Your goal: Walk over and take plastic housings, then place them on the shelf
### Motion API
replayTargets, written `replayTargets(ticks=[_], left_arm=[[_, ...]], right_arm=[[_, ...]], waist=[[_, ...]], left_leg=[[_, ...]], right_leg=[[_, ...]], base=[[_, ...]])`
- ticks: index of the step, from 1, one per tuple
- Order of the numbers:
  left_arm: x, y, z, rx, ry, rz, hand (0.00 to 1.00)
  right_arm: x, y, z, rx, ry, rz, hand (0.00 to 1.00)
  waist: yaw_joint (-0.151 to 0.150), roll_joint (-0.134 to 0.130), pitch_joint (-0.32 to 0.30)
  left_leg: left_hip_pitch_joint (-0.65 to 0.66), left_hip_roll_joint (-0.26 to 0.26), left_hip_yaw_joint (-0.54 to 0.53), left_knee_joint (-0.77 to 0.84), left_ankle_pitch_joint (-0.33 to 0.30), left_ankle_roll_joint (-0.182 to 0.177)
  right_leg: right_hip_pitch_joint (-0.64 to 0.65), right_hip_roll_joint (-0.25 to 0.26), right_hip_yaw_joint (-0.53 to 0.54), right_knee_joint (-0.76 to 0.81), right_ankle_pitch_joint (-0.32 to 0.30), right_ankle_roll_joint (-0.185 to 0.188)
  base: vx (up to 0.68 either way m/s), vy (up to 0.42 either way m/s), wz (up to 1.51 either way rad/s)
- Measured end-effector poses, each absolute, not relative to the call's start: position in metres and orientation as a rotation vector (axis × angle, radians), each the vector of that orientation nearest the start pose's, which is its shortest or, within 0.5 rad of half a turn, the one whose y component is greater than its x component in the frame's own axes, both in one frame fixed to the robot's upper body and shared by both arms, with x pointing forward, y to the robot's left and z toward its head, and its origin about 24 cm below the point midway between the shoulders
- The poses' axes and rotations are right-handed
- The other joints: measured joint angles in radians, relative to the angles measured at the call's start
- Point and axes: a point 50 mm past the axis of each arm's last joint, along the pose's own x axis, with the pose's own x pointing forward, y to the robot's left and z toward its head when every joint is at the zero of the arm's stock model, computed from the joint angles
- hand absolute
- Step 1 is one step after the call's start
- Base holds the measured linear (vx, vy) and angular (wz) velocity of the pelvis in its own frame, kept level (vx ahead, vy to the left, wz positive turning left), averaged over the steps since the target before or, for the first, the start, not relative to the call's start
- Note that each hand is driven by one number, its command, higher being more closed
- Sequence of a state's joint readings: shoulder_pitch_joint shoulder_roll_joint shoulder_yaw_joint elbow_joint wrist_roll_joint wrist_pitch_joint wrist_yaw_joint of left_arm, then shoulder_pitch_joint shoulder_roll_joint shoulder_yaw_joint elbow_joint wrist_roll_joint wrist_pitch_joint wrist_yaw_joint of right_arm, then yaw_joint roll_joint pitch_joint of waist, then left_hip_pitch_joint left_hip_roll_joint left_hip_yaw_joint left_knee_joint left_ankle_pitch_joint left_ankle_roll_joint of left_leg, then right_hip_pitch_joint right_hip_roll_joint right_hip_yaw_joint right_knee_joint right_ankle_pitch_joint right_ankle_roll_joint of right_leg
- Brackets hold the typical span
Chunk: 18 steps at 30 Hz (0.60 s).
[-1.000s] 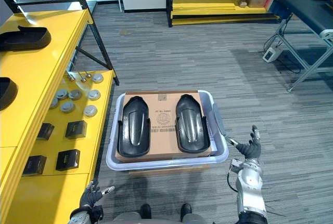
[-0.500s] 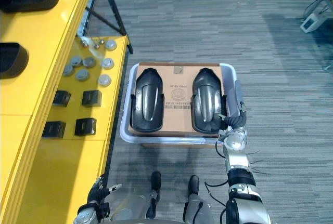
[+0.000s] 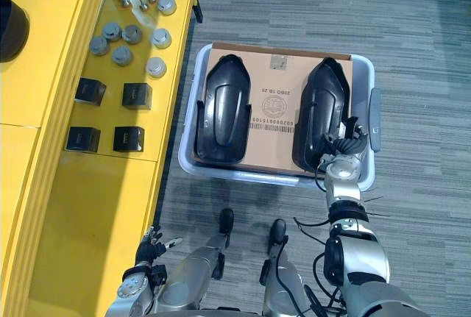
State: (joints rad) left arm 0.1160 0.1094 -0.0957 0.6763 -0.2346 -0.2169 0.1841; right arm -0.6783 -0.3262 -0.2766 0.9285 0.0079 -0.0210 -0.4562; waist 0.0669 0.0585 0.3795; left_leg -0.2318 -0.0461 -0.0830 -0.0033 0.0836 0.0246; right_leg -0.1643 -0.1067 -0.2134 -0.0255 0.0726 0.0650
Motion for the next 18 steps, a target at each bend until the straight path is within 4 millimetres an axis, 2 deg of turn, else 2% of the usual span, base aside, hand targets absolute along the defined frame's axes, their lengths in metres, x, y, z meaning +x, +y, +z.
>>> replayTargets(ticks=[7, 13, 15, 18], left_arm=[[0.166, 0.18, -0.105, -0.032, 0.583, 0.229, 0.0], [0.168, 0.179, -0.104, -0.035, 0.575, 0.225, 0.0], [0.171, 0.178, -0.099, -0.041, 0.547, 0.222, 0.0], [0.178, 0.177, -0.083, -0.06, 0.466, 0.217, 0.0]], right_arm=[[0.344, -0.282, 0.065, -0.149, 0.152, -0.715, 1.0], [0.327, -0.283, 0.054, -0.177, 0.141, -0.717, 1.0], [0.32, -0.282, 0.055, -0.185, 0.109, -0.715, 1.0], [0.306, -0.275, 0.054, -0.189, 0.064, -0.708, 1.0]], waist=[[-0.003, -0.01, 0.007], [-0.001, -0.01, 0.007], [-0.004, -0.011, 0.006], [-0.027, -0.017, 0.003]], left_leg=[[0.025, 0.004, 0.005, -0.035, 0.015, -0.007], [0.051, 0.003, 0.008, -0.043, 0.015, -0.007], [0.059, 0.003, 0.01, -0.051, 0.015, -0.006], [0.073, 0.004, 0.01, -0.052, 0.018, -0.003]], right_leg=[[0.004, 0.002, 0.011, 0.002, 0.0, 0.0], [0.024, 0.0, 0.019, 0.005, 0.0, 0.0], [0.025, 0.0, 0.023, 0.007, 0.0, 0.0], [0.037, 0.0, 0.023, 0.007, 0.0, 0.0]], base=[[0.01, 0.0, -0.03], [0.0, 0.003, -0.02], [-0.01, 0.007, -0.05], [0.0, 0.0, 0.0]])
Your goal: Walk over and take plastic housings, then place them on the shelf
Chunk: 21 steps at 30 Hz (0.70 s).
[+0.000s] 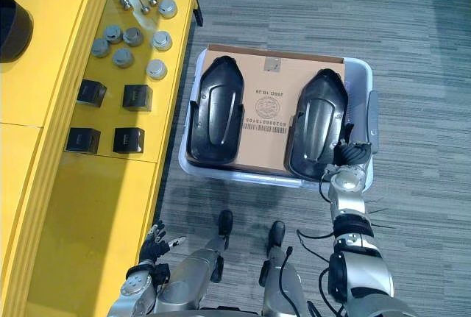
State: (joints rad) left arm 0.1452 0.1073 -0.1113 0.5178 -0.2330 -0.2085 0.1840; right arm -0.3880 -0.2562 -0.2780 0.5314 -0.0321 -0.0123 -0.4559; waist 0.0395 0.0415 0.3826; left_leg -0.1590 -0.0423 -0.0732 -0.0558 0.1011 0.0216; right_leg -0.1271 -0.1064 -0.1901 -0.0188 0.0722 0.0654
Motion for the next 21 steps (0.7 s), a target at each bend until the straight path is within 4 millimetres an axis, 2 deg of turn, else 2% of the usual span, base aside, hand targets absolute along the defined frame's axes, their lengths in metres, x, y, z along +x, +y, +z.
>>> replayTargets(ticks=[2, 7, 8, 10, 12, 13, 15, 18, 21], left_arm=[[0.183, 0.177, -0.074, -0.069, 0.42, 0.218, 0.0], [0.199, 0.18, -0.029, -0.104, 0.203, 0.224, 0.0], [0.2, 0.18, -0.026, -0.106, 0.189, 0.223, 0.0], [0.206, 0.179, -0.004, -0.126, 0.086, 0.232, 0.0], [0.211, 0.18, 0.027, -0.156, -0.062, 0.259, 0.0], [0.212, 0.18, 0.034, -0.158, -0.096, 0.265, 0.0], [0.215, 0.179, 0.064, -0.181, -0.234, 0.274, 0.0], [0.214, 0.173, 0.093, -0.199, -0.369, 0.286, 0.0], [0.217, 0.161, 0.111, -0.189, -0.454, 0.261, 0.0]], right_arm=[[0.301, -0.271, 0.056, -0.191, 0.035, -0.706, 1.0], [0.283, -0.259, 0.061, -0.221, -0.037, -0.706, 1.0], [0.282, -0.259, 0.062, -0.227, -0.043, -0.707, 1.0], [0.278, -0.254, 0.07, -0.254, -0.088, -0.715, 1.0], [0.275, -0.248, 0.081, -0.283, -0.149, -0.715, 1.0], [0.275, -0.246, 0.084, -0.29, -0.164, -0.714, 1.0], [0.275, -0.237, 0.1, -0.313, -0.241, -0.697, 1.0], [0.275, -0.22, 0.115, -0.336, -0.324, -0.649, 1.0], [0.276, -0.198, 0.124, -0.309, -0.382, -0.585, 1.0]], waist=[[-0.003, -0.006, -0.008], [-0.024, -0.036, -0.082], [-0.024, -0.037, -0.087], [-0.027, -0.038, -0.107], [-0.025, -0.039, -0.132], [-0.026, -0.039, -0.141], [-0.025, -0.039, -0.148], [-0.025, -0.041, -0.173], [-0.025, -0.042, -0.199]], left_leg=[[0.003, 0.001, 0.003, 0.0, 0.0, 0.0], [0.044, 0.009, 0.007, -0.034, -0.002, -0.002], [0.046, 0.009, 0.007, -0.035, -0.002, -0.003], [0.057, 0.008, 0.004, -0.036, -0.004, -0.004], [0.071, 0.008, -0.001, -0.037, -0.002, -0.002], [0.072, 0.008, -0.003, -0.037, -0.002, -0.002], [0.088, 0.008, -0.006, -0.037, -0.002, -0.002], [0.094, 0.008, -0.007, -0.037, -0.002, -0.002], [0.106, 0.008, -0.006, -0.038, -0.002, -0.002]], right_leg=[[0.001, 0.0, 0.003, -0.001, 0.0, 0.0], [0.034, 0.005, 0.005, -0.019, -0.004, 0.001], [0.037, 0.005, 0.006, -0.02, -0.004, 0.001], [0.048, 0.002, 0.0, -0.02, -0.012, 0.001], [0.065, 0.001, -0.007, -0.019, -0.021, 0.001], [0.067, 0.001, -0.011, -0.019, -0.023, 0.001], [0.086, 0.001, -0.018, -0.02, -0.026, 0.001], [0.093, 0.001, -0.021, -0.02, -0.026, 0.001], [0.105, 0.001, -0.022, -0.02, -0.026, 0.001]], base=[[0.01, -0.002, -0.06], [0.05, -0.022, -0.03], [0.06, -0.015, 0.0], [0.06, -0.013, 0.06], [0.05, -0.021, 0.12], [0.05, -0.025, 0.12], [0.04, -0.025, 0.09], [0.0, -0.008, 0.01], [-0.01, -0.006, 0.0]])
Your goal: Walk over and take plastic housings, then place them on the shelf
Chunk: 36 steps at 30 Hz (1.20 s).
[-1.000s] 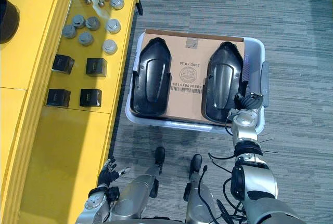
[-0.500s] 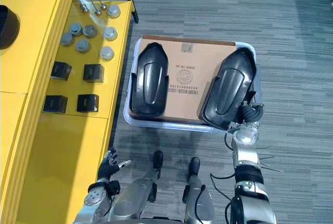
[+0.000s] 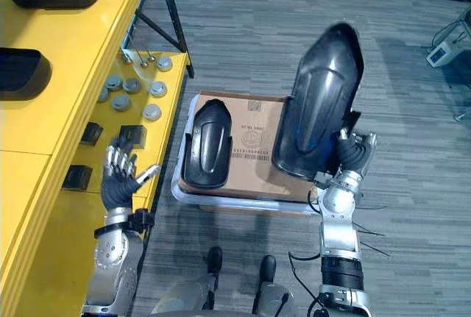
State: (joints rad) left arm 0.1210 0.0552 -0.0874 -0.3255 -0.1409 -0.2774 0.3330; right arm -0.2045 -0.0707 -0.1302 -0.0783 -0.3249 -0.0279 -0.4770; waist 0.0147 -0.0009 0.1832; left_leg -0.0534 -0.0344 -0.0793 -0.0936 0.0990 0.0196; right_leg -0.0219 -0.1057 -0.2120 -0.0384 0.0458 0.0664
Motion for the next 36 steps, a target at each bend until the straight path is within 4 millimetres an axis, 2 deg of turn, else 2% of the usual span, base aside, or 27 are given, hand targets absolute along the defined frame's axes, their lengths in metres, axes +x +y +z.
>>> replayTargets(ticks=[7, 11, 14, 19, 21, 24, 28, 36], left_arm=[[0.224, 0.132, 0.124, -0.186, -0.506, 0.16, 0.0], [0.232, 0.121, 0.125, -0.184, -0.493, 0.118, 0.0], [0.236, 0.115, 0.12, -0.18, -0.459, 0.095, 0.0], [0.239, 0.113, 0.116, -0.161, -0.424, 0.062, 0.0], [0.24, 0.104, 0.113, -0.149, -0.399, 0.021, 0.0], [0.243, 0.095, 0.105, -0.133, -0.359, -0.019, 0.0], [0.242, 0.091, 0.103, -0.127, -0.339, -0.035, 0.0], [0.244, 0.093, 0.094, -0.095, -0.304, -0.039, 0.0]], right_arm=[[0.271, -0.152, 0.147, -0.229, -0.531, -0.413, 1.0], [0.268, -0.129, 0.155, -0.16, -0.571, -0.311, 1.0], [0.267, -0.116, 0.158, -0.129, -0.591, -0.249, 1.0], [0.266, -0.105, 0.16, -0.109, -0.602, -0.175, 1.0], [0.262, -0.086, 0.161, -0.099, -0.616, -0.075, 1.0], [0.258, -0.071, 0.163, -0.083, -0.636, -0.001, 1.0], [0.255, -0.062, 0.163, -0.08, -0.642, 0.053, 1.0], [0.26, -0.065, 0.153, -0.118, -0.601, 0.051, 1.0]], waist=[[0.0, -0.015, -0.058], [-0.002, -0.023, -0.08], [-0.002, -0.026, -0.082], [-0.002, -0.029, -0.105], [-0.004, -0.031, -0.119], [-0.003, -0.034, -0.133], [-0.004, -0.038, -0.147], [-0.003, -0.043, -0.152]], left_leg=[[0.012, 0.002, 0.015, -0.001, 0.0, 0.0], [0.02, 0.002, 0.024, -0.001, 0.0, 0.0], [0.031, 0.001, 0.026, -0.002, 0.0, 0.0], [0.031, 0.001, 0.028, -0.003, 0.0, 0.0], [0.031, 0.001, 0.028, -0.003, 0.0, 0.0], [0.031, 0.001, 0.028, -0.003, 0.0, 0.0], [0.031, 0.0, 0.028, -0.003, 0.0, 0.0], [0.033, 0.0, 0.031, -0.008, 0.001, 0.0]], right_leg=[[0.003, 0.0, 0.018, 0.003, 0.001, -0.001], [0.008, 0.0, 0.024, 0.003, 0.002, -0.001], [0.017, 0.001, 0.025, 0.003, 0.003, -0.001], [0.017, 0.003, 0.026, 0.002, 0.003, -0.001], [0.017, 0.003, 0.027, 0.002, 0.003, -0.001], [0.017, 0.003, 0.027, 0.002, 0.003, -0.001], [0.017, 0.003, 0.027, 0.003, 0.003, -0.001], [0.018, 0.003, 0.027, 0.004, 0.004, -0.003]], base=[[-0.03, -0.012, -0.06], [-0.01, -0.008, -0.06], [0.0, 0.0, 0.0], [0.0, 0.0, 0.0], [0.0, 0.0, 0.0], [0.0, 0.0, 0.0], [0.0, 0.0, 0.0], [0.0, 0.0, 0.0]])
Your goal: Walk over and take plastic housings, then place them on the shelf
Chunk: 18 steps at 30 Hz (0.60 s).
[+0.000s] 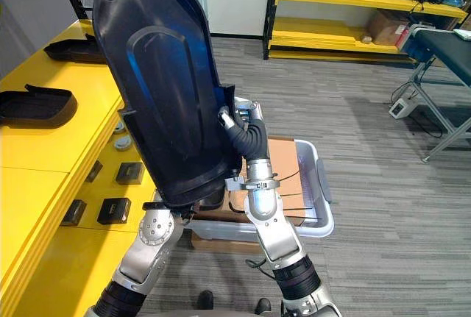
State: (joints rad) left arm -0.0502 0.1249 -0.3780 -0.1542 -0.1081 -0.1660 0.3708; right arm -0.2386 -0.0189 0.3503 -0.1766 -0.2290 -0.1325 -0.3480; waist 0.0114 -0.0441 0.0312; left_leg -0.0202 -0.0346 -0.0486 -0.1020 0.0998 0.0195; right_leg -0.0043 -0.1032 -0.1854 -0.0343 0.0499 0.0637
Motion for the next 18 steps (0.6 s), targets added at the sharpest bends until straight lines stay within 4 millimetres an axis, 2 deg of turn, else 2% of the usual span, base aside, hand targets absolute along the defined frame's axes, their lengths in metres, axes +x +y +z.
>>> replayTargets(ticks=[4, 7, 9, 12, 15, 18], left_arm=[[0.245, 0.1, 0.092, -0.088, -0.292, -0.008, 0.0], [0.245, 0.115, 0.089, -0.079, -0.283, 0.041, 0.0], [0.243, 0.128, 0.083, -0.071, -0.263, 0.094, 0.0], [0.237, 0.143, 0.076, -0.06, -0.236, 0.149, 0.0], [0.232, 0.149, 0.077, -0.062, -0.241, 0.17, 0.0], [0.227, 0.152, 0.082, -0.069, -0.262, 0.182, 0.0]], right_arm=[[0.264, -0.077, 0.146, -0.17, -0.579, 0.013, 1.0], [0.272, -0.098, 0.139, -0.217, -0.538, -0.071, 1.0], [0.272, -0.12, 0.13, -0.262, -0.487, -0.148, 1.0], [0.27, -0.141, 0.123, -0.295, -0.453, -0.223, 1.0], [0.269, -0.155, 0.123, -0.312, -0.449, -0.292, 1.0], [0.269, -0.16, 0.124, -0.349, -0.455, -0.311, 1.0]], waist=[[0.001, 0.0, 0.0], [0.002, 0.0, -0.001], [0.002, 0.0, -0.001], [0.0, 0.002, -0.002], [0.0, 0.003, -0.003], [0.0, 0.005, -0.005]], left_leg=[[0.0, 0.0, -0.001, 0.0, 0.0, 0.0], [0.002, 0.0, -0.002, 0.0, 0.001, 0.0], [0.003, 0.0, -0.004, 0.0, 0.001, 0.0], [0.007, 0.0, -0.005, 0.0, 0.001, 0.0], [0.013, 0.0, -0.006, -0.001, 0.0, 0.0], [0.016, 0.0, -0.008, -0.001, -0.003, -0.005]], right_leg=[[0.0, 0.0, -0.001, 0.0, 0.0, 0.0], [0.002, 0.0, -0.003, 0.0, 0.0, 0.0], [0.004, 0.0, -0.003, 0.0, 0.0, 0.001], [0.006, 0.0, -0.003, 0.0, 0.0, 0.001], [0.012, 0.001, -0.004, -0.001, -0.001, 0.002], [0.018, 0.0, -0.004, -0.001, -0.005, -0.002]], base=[[0.0, 0.0, 0.0], [0.0, 0.0, 0.0], [0.0, 0.0, 0.0], [0.0, 0.0, 0.0], [0.0, 0.0, 0.0], [0.0, 0.0, 0.02]])
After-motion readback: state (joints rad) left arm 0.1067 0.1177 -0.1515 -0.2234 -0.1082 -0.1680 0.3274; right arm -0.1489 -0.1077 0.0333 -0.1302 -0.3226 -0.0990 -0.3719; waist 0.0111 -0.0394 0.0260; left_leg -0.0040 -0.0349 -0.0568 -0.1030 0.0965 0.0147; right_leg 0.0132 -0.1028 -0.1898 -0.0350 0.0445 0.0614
